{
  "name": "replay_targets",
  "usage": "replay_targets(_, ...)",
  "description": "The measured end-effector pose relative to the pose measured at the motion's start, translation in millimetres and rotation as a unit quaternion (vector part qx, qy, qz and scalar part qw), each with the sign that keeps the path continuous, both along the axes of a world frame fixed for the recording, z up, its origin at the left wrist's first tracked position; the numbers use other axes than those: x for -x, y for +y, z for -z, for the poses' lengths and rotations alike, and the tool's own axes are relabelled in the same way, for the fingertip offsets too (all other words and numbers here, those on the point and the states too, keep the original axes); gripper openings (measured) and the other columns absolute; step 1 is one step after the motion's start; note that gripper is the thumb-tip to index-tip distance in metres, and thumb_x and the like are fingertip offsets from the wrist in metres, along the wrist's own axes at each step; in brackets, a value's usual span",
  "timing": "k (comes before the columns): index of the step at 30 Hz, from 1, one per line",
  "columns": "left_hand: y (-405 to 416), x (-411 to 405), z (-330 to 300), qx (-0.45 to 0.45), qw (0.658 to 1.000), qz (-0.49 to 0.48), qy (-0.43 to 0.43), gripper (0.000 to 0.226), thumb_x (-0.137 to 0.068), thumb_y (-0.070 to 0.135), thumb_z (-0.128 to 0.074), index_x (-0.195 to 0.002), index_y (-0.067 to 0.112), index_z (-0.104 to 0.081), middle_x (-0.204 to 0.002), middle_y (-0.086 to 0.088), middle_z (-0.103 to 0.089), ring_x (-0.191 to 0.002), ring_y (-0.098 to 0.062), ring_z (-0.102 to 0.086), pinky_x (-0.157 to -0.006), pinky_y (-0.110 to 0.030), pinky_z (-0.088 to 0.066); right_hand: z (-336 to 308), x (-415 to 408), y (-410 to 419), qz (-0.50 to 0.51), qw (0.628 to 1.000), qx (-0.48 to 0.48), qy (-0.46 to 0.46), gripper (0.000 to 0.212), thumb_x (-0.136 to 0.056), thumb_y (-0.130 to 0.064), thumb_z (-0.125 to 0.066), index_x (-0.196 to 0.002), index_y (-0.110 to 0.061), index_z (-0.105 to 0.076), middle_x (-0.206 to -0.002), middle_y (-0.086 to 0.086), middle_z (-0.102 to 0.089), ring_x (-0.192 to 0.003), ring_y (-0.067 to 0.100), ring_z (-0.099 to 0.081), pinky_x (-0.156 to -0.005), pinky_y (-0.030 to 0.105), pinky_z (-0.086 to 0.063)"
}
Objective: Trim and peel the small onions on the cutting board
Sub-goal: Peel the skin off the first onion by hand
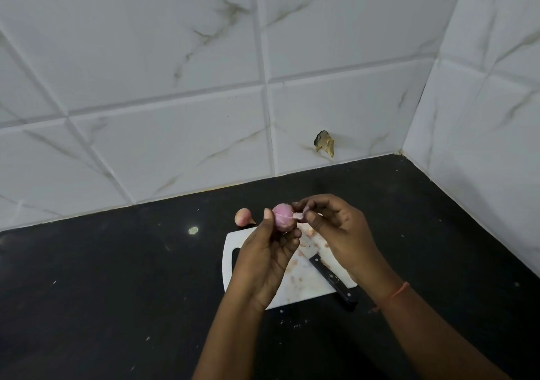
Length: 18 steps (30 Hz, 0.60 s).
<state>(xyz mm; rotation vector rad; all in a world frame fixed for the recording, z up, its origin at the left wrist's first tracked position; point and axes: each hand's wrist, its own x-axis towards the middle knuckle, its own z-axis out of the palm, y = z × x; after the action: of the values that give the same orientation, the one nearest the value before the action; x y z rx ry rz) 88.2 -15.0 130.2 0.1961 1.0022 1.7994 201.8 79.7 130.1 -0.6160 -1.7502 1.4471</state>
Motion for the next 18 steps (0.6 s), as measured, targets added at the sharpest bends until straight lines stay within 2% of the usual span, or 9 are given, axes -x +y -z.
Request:
replay_targets(3, -0.3, 0.3, -0.9, -0.013, 0.999, -0.008, -0.039, 0.041, -0.103, 0.028, -0.044, -0.086, 0.007, -0.075, -0.086, -0.012, -0.070, -0.067, -0.014, -0.066, -0.063, -0.023, -0.058, 1.3, 2.6, -1.8, 0.011, 0.996, 0.088, 0.030, 0.011, -0.091, -0.010, -0.062, -0.100, -0.008, -0.068, -0.105, 0.005, -0.073, -0.103, 0.021, -0.069, -0.094, 0.043, -0.054)
replay_targets(4, -0.1, 0.5, -1.6, -0.015, 0.998, -0.013, -0.066, 0.039, -0.104, 0.027, -0.044, -0.090, 0.007, -0.074, -0.085, -0.012, -0.069, -0.065, -0.015, -0.065, -0.061, -0.024, -0.058, 0.1, 4.0, -2.2, 0.005, 0.986, 0.152, 0.073, 0.012, -0.091, -0.013, -0.061, -0.100, -0.007, -0.067, -0.105, 0.009, -0.073, -0.104, 0.025, -0.068, -0.094, 0.044, -0.054)
replay_targets(6, -0.3, 1.8, -3.7, -0.016, 0.991, -0.023, -0.129, 0.034, -0.104, 0.025, -0.045, -0.116, -0.001, -0.063, -0.091, -0.017, -0.066, -0.063, -0.016, -0.063, -0.056, -0.024, -0.057, -4.8, 6.1, -1.8, -0.005, 0.938, 0.295, 0.181, 0.013, -0.086, -0.015, -0.061, -0.095, -0.006, -0.064, -0.101, 0.015, -0.071, -0.101, 0.030, -0.069, -0.090, 0.044, -0.055)
replay_targets(7, -0.4, 3.3, -2.9, -0.020, 0.989, -0.028, -0.142, 0.038, -0.104, 0.025, -0.046, -0.127, -0.003, -0.056, -0.097, -0.020, -0.065, -0.063, -0.016, -0.063, -0.055, -0.024, -0.056, -6.0, 5.8, -0.7, 0.004, 0.925, 0.323, 0.201, 0.014, -0.083, -0.015, -0.062, -0.093, -0.005, -0.065, -0.097, 0.016, -0.071, -0.097, 0.029, -0.069, -0.086, 0.042, -0.057)
replay_targets(8, 0.1, 5.1, -1.0, -0.020, 0.990, -0.030, -0.138, 0.044, -0.102, 0.026, -0.049, -0.134, -0.005, -0.052, -0.103, -0.022, -0.064, -0.065, -0.017, -0.063, -0.057, -0.024, -0.056, -6.3, 4.9, 0.2, 0.024, 0.934, 0.308, 0.183, 0.014, -0.082, -0.014, -0.064, -0.092, -0.004, -0.066, -0.093, 0.015, -0.071, -0.091, 0.027, -0.069, -0.080, 0.039, -0.058)
replay_targets(11, 0.5, 8.0, 1.2, -0.020, 0.994, -0.029, -0.105, 0.061, -0.092, 0.032, -0.057, -0.139, -0.005, -0.049, -0.123, -0.023, -0.062, -0.071, -0.015, -0.061, -0.062, -0.024, -0.056, -1.1, 2.7, 0.4, 0.091, 0.982, 0.152, 0.060, 0.011, -0.090, -0.006, -0.063, -0.091, -0.004, -0.074, -0.088, 0.009, -0.074, -0.084, 0.022, -0.071, -0.071, 0.034, -0.058)
replay_targets(15, 0.7, 8.6, 0.7, -0.025, 0.995, -0.033, -0.089, 0.069, -0.087, 0.037, -0.063, -0.139, -0.007, -0.048, -0.118, -0.019, -0.063, -0.073, -0.015, -0.061, -0.062, -0.022, -0.055, 4.7, 3.0, 0.4, 0.149, 0.988, 0.042, -0.016, 0.005, -0.084, -0.011, -0.073, -0.088, -0.014, -0.075, -0.083, 0.000, -0.075, -0.079, 0.018, -0.073, -0.072, 0.035, -0.060)
replay_targets(18, 0.4, 7.6, 3.2, -0.019, 0.997, -0.037, -0.058, 0.064, -0.084, 0.039, -0.066, -0.131, -0.003, -0.054, -0.110, -0.018, -0.059, -0.071, -0.014, -0.061, -0.063, -0.021, -0.056, 5.5, 4.0, -1.7, 0.164, 0.983, -0.048, -0.066, 0.012, -0.081, -0.015, -0.077, -0.090, -0.019, -0.071, -0.087, -0.006, -0.071, -0.082, 0.011, -0.069, -0.075, 0.031, -0.059)
